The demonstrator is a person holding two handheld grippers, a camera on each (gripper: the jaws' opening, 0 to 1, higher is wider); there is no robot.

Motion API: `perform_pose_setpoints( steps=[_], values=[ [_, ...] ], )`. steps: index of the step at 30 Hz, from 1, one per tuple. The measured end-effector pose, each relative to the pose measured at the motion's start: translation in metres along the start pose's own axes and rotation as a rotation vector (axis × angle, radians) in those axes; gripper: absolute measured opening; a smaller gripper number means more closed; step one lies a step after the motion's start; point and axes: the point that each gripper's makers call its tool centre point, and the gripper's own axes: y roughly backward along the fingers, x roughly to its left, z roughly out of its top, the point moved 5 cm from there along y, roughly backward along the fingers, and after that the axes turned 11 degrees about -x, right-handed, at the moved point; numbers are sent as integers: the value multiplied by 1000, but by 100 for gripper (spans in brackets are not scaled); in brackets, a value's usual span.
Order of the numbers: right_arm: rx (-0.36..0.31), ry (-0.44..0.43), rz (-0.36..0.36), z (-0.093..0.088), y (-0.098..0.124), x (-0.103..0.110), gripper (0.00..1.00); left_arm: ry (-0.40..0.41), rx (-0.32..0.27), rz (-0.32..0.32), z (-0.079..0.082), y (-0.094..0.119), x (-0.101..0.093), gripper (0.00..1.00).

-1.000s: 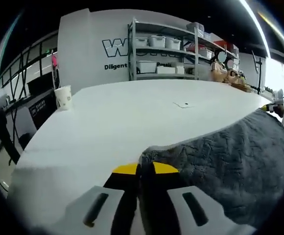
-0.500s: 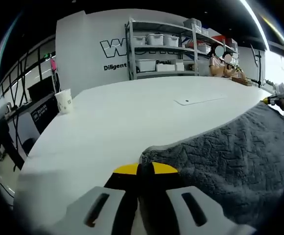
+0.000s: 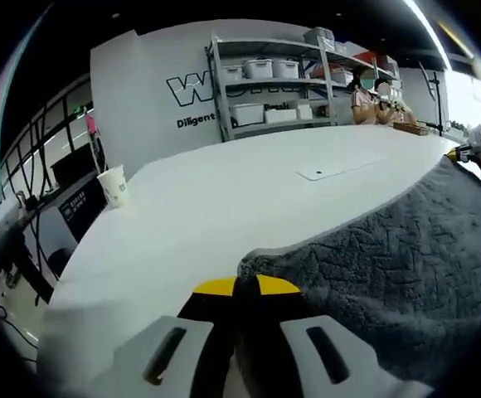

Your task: Open the folded towel by lifting each exposed corner and separating the folded layers until the towel lies flat within the target outline without major curled edges

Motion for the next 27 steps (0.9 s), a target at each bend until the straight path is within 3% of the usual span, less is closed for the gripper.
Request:
perform_pose_setpoints(
  steps=[10,17,27],
  values=[
    [33,40,11,-11,-9,3,0,-32,45,9,-6,-1,0,6],
    [57,92,9,-13,-12,6,0,-64,59,10,-5,-1,-1,6],
    [63,99,-6,-12,-13,4,0,-60,62,22,-6,-1,-2,9]
  ],
)
